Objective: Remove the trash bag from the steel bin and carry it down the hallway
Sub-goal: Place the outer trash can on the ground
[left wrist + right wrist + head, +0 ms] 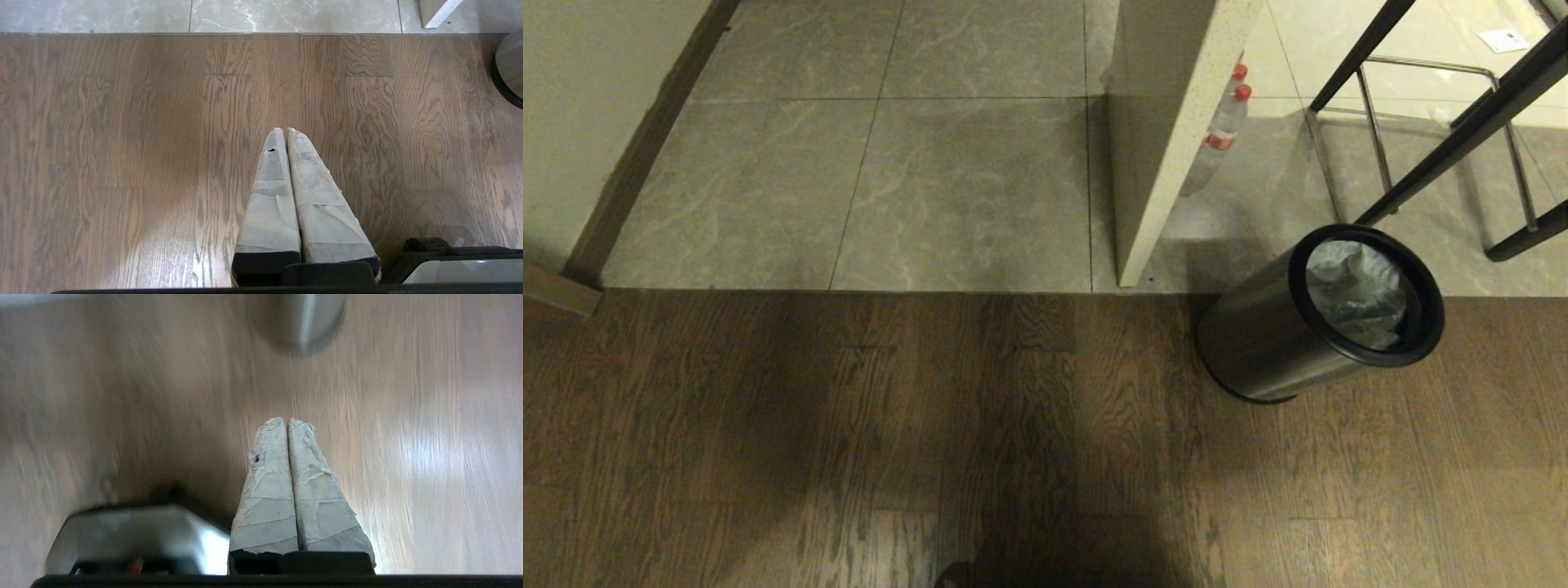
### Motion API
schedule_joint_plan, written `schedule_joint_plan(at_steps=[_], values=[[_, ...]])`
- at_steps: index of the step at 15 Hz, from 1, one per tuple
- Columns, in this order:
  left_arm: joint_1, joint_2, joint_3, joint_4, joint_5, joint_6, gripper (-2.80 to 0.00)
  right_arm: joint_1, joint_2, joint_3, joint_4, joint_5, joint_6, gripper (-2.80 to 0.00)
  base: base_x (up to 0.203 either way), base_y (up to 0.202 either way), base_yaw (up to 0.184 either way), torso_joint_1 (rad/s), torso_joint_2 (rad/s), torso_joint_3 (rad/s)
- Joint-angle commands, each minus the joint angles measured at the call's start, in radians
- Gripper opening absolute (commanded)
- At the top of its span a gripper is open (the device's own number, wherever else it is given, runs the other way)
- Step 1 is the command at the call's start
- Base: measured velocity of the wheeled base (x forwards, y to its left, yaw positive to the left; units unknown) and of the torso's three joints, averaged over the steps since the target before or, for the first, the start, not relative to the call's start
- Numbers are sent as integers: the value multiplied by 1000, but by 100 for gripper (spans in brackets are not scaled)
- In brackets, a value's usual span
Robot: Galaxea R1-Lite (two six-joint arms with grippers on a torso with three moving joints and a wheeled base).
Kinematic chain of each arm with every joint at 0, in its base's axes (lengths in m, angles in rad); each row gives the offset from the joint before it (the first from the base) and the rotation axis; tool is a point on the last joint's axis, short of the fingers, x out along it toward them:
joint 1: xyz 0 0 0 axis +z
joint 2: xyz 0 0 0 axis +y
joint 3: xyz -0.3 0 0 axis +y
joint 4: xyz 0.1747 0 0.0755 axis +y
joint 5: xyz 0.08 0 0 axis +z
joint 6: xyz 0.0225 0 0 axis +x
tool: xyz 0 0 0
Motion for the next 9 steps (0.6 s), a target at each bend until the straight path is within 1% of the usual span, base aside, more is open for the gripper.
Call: schedule_joint_plan(at_steps=[1, 2, 4, 5, 6, 9], values=[[1, -2, 2, 0, 1, -1, -280, 7, 234, -100, 49, 0, 17, -280, 0, 0, 0, 0, 0, 0], [1, -2, 2, 0, 2, -1, -280, 9, 291, -143, 65, 2, 24, -280, 0, 0, 0, 6, 31, -2], [1, -2, 2, 0, 1, -1, -280, 11, 494, -225, 73, 7, 31, -280, 0, 0, 0, 0, 0, 0], [1, 0, 2, 0, 1, -1, -280, 12, 641, -266, 64, 10, 31, -181, 0, 0, 0, 0, 0, 0], [1, 0, 2, 0, 1, -1, -280, 13, 766, -307, 53, 12, 31, 0, 0, 0, 0, 0, 0, 0], [1, -2, 2, 0, 1, -1, -280, 15, 1043, -438, 0, 11, 28, 0, 0, 0, 0, 0, 0, 0]])
